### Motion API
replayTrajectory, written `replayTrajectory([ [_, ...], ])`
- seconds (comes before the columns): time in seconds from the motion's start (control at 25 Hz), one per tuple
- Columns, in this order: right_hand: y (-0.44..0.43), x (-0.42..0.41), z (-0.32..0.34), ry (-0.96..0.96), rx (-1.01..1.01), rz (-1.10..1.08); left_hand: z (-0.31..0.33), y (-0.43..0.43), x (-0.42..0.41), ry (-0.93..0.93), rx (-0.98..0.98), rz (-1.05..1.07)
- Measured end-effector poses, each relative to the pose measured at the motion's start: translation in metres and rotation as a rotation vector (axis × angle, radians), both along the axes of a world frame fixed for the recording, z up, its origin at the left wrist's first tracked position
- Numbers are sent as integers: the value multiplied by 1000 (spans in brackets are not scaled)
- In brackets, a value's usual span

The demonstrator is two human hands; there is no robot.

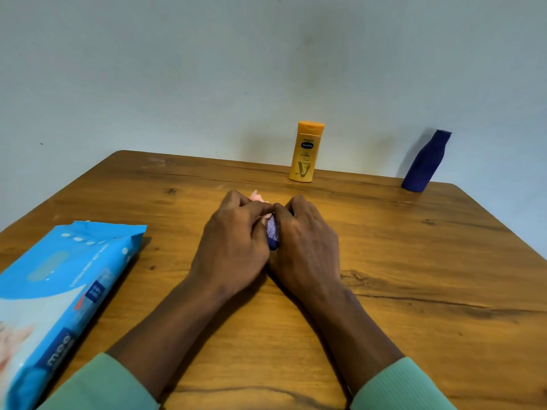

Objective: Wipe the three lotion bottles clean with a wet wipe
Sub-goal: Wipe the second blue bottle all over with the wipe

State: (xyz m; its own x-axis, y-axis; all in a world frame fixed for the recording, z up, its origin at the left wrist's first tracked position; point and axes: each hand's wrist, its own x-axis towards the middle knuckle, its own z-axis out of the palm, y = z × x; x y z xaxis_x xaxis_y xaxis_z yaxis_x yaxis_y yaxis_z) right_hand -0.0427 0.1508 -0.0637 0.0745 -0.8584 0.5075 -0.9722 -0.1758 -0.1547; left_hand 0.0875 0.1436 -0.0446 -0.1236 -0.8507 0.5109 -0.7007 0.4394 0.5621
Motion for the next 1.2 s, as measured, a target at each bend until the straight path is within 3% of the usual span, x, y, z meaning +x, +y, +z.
replayTrajectory([
  [0.2, -10, 5, 8, -34, 14, -33, -1, -27, 18, 12, 16, 221],
  [0.44, -10, -13, 8, -509, 291, 95, -9, -33, 18, 76, 106, 221],
  [0.52, -8, -13, 4, -592, 306, 103, -9, -22, 15, 72, 110, 164],
  [0.72, -3, -9, 2, -747, 298, 141, -9, 11, 7, 43, 116, -262],
  [0.96, 0, -11, 8, -703, 368, 206, -6, -31, 32, 30, 101, 152],
  [1.08, -2, -15, 8, -815, 430, 251, -6, -27, 29, -29, 123, 124],
  [1.2, -3, -14, 3, -995, 432, 250, -3, -8, 20, -75, 96, -86],
])
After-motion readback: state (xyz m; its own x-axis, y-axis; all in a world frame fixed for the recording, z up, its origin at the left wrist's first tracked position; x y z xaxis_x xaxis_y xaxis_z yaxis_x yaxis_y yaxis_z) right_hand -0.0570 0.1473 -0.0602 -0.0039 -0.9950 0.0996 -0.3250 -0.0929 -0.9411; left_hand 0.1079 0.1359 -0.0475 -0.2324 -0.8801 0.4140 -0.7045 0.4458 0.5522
